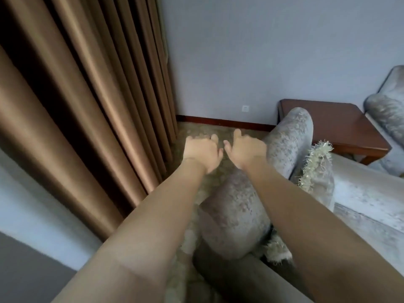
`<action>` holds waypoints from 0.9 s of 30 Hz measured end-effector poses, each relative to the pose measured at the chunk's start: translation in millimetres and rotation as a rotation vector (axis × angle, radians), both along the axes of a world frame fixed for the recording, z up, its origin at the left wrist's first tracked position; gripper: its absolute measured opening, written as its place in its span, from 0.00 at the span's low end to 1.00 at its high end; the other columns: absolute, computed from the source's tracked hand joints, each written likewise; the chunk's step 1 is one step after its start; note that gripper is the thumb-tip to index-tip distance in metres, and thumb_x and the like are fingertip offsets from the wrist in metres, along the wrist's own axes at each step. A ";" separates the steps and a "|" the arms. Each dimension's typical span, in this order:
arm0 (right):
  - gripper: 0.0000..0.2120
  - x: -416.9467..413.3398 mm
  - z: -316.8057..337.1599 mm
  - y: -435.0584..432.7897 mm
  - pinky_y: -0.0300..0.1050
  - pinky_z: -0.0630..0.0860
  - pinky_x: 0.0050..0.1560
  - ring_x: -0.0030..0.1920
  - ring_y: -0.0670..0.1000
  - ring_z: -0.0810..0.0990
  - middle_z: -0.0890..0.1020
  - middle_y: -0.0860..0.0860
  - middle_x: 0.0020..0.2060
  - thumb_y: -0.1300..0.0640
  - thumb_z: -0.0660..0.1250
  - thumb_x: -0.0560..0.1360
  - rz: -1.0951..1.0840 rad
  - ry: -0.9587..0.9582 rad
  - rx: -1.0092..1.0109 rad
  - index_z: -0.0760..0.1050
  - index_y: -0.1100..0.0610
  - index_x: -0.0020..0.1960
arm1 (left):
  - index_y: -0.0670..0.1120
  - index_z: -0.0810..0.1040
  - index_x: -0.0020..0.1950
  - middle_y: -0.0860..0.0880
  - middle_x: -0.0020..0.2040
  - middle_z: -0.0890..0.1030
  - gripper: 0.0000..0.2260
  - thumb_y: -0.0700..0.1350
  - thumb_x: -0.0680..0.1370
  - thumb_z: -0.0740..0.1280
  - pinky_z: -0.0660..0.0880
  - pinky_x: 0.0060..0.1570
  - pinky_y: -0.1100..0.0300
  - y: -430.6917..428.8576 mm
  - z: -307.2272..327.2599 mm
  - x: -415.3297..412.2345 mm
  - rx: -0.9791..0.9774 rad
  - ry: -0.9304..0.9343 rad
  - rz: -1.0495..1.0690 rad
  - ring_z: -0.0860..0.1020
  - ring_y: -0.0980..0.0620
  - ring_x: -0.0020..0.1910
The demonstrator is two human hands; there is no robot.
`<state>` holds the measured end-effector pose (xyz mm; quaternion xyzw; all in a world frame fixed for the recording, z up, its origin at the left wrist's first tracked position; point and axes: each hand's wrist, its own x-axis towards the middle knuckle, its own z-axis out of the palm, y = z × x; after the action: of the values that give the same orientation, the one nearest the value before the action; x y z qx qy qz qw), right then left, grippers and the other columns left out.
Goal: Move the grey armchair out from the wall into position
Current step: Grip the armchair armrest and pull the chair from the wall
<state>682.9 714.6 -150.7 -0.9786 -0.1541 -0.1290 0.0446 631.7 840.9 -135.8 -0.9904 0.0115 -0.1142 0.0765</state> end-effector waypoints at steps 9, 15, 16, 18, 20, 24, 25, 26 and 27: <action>0.15 9.6 -86.8 18.8 0.52 0.72 0.49 0.57 0.60 0.74 0.74 0.58 0.57 0.49 0.53 0.80 0.115 0.275 -0.090 0.68 0.57 0.61 | 0.42 0.63 0.68 0.41 0.62 0.74 0.21 0.51 0.79 0.55 0.65 0.57 0.51 -9.4 -102.8 9.5 -0.225 0.221 0.102 0.73 0.41 0.59; 0.17 4.0 -123.4 15.3 0.51 0.70 0.50 0.58 0.59 0.72 0.73 0.57 0.57 0.45 0.53 0.80 0.220 0.262 -0.245 0.70 0.56 0.59 | 0.39 0.64 0.68 0.41 0.64 0.72 0.23 0.53 0.80 0.53 0.64 0.60 0.48 -32.8 -157.0 -5.9 -0.404 0.381 0.360 0.72 0.41 0.61; 0.18 6.9 -126.6 16.3 0.51 0.69 0.51 0.59 0.59 0.71 0.73 0.56 0.57 0.44 0.53 0.80 0.255 0.262 -0.254 0.70 0.56 0.59 | 0.39 0.64 0.68 0.41 0.64 0.72 0.24 0.54 0.79 0.54 0.65 0.60 0.47 -34.8 -162.4 -6.5 -0.420 0.409 0.381 0.71 0.41 0.62; 0.19 13.7 -134.0 21.3 0.50 0.67 0.54 0.60 0.58 0.70 0.73 0.56 0.58 0.44 0.53 0.80 0.350 0.273 -0.269 0.71 0.55 0.60 | 0.40 0.65 0.68 0.41 0.64 0.71 0.23 0.54 0.79 0.54 0.65 0.60 0.48 -40.4 -172.0 -7.6 -0.461 0.428 0.431 0.70 0.41 0.62; 0.18 17.8 -142.8 25.2 0.49 0.66 0.56 0.61 0.56 0.71 0.75 0.54 0.58 0.45 0.53 0.80 0.435 0.303 -0.257 0.73 0.55 0.60 | 0.42 0.67 0.67 0.42 0.63 0.72 0.21 0.53 0.78 0.54 0.66 0.57 0.49 -47.5 -180.0 -7.4 -0.530 0.398 0.529 0.70 0.42 0.61; 0.15 29.0 -160.3 11.3 0.47 0.64 0.55 0.58 0.55 0.74 0.78 0.53 0.55 0.51 0.53 0.80 0.514 0.318 -0.141 0.76 0.55 0.54 | 0.44 0.77 0.57 0.42 0.56 0.78 0.20 0.51 0.78 0.50 0.66 0.56 0.48 -59.3 -189.0 -8.8 -0.690 0.158 0.758 0.73 0.41 0.57; 0.15 32.1 -163.3 7.3 0.47 0.64 0.55 0.57 0.55 0.75 0.78 0.53 0.55 0.51 0.53 0.80 0.538 0.308 -0.135 0.76 0.55 0.53 | 0.44 0.78 0.54 0.42 0.54 0.80 0.21 0.51 0.78 0.49 0.66 0.56 0.48 -60.3 -190.6 -8.8 -0.709 0.123 0.805 0.74 0.40 0.56; 0.15 34.4 -165.4 5.3 0.46 0.63 0.55 0.58 0.54 0.75 0.78 0.53 0.55 0.51 0.53 0.80 0.564 0.296 -0.142 0.76 0.54 0.53 | 0.43 0.79 0.51 0.42 0.52 0.81 0.21 0.51 0.77 0.49 0.66 0.57 0.47 -61.1 -192.0 -8.4 -0.697 0.106 0.838 0.75 0.40 0.55; 0.15 35.5 -167.1 4.7 0.46 0.63 0.56 0.58 0.54 0.75 0.79 0.53 0.55 0.50 0.52 0.80 0.587 0.289 -0.160 0.76 0.54 0.53 | 0.43 0.80 0.51 0.42 0.51 0.81 0.22 0.51 0.77 0.49 0.64 0.60 0.44 -62.1 -192.9 -8.2 -0.664 0.106 0.859 0.75 0.40 0.55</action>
<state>718.4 719.3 -317.9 -0.9009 -0.4312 0.0420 0.0244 623.5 778.9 -328.7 -0.8814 -0.4268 -0.0198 -0.2013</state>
